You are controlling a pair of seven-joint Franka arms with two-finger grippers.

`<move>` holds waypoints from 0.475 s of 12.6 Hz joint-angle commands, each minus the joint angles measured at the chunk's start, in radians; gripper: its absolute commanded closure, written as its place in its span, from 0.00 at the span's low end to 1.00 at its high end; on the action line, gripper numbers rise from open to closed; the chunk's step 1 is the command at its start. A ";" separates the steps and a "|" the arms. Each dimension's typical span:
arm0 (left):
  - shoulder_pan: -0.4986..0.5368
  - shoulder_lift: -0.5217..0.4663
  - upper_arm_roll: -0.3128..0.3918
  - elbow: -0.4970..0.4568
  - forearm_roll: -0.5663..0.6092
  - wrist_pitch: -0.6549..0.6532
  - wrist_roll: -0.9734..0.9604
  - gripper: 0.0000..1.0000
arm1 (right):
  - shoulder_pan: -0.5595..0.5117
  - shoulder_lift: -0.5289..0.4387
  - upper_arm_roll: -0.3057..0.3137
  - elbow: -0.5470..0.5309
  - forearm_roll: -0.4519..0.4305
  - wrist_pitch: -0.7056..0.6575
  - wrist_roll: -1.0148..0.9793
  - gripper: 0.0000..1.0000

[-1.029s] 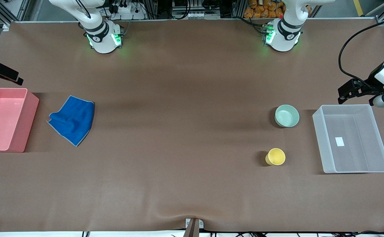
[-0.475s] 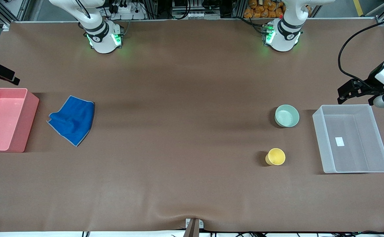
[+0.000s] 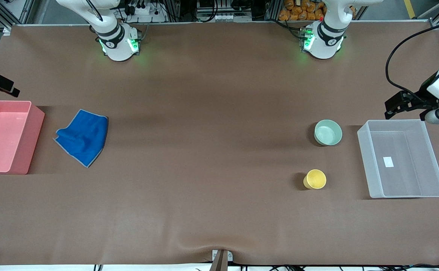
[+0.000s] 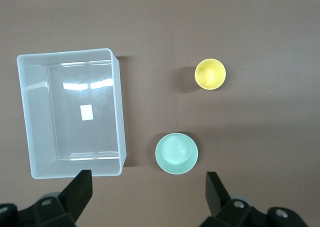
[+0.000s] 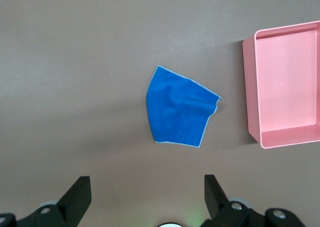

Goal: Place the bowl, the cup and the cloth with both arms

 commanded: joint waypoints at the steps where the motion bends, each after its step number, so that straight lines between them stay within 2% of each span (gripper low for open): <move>1: -0.011 0.035 0.004 0.013 -0.024 -0.015 -0.024 0.00 | -0.013 -0.005 0.009 0.011 -0.002 -0.005 0.014 0.00; 6: -0.022 0.129 0.002 0.016 -0.054 0.062 -0.029 0.00 | -0.016 -0.005 0.008 0.020 -0.005 -0.001 0.014 0.00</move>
